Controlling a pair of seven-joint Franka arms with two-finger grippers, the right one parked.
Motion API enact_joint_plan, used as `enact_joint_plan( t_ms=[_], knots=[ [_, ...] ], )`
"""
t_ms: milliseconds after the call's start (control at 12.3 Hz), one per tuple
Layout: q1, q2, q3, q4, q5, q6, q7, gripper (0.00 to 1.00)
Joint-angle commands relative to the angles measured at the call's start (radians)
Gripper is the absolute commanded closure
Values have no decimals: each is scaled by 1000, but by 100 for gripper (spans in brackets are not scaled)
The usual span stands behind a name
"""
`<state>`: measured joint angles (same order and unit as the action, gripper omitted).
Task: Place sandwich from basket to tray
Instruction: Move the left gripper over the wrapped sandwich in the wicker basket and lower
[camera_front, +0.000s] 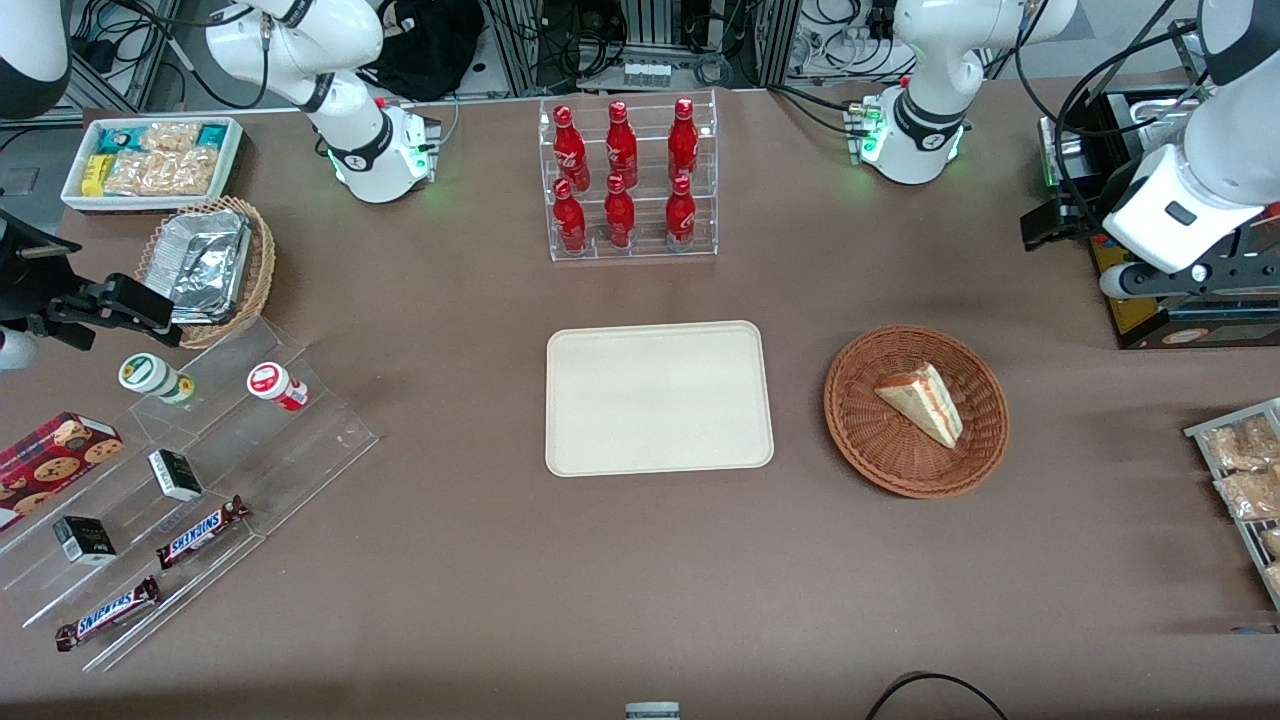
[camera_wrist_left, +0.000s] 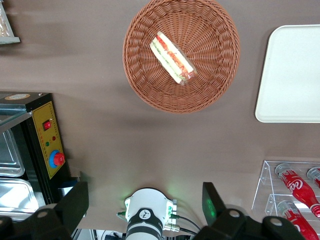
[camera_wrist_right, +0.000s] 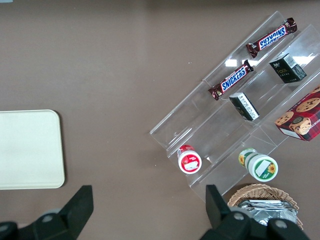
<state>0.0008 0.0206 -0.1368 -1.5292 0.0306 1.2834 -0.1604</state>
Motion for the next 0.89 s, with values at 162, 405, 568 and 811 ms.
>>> enact_joint_plan(
  t_ms=[162, 405, 568, 811],
  knots=[
    [15, 18, 6, -75, -31, 98, 18, 0],
    [12, 9, 6, -233, -26, 241, 19, 0],
    [8, 7, 5, -336, -24, 350, 19, 0],
    [4, 2, 2, -529, -21, 581, 19, 0]
  ],
)
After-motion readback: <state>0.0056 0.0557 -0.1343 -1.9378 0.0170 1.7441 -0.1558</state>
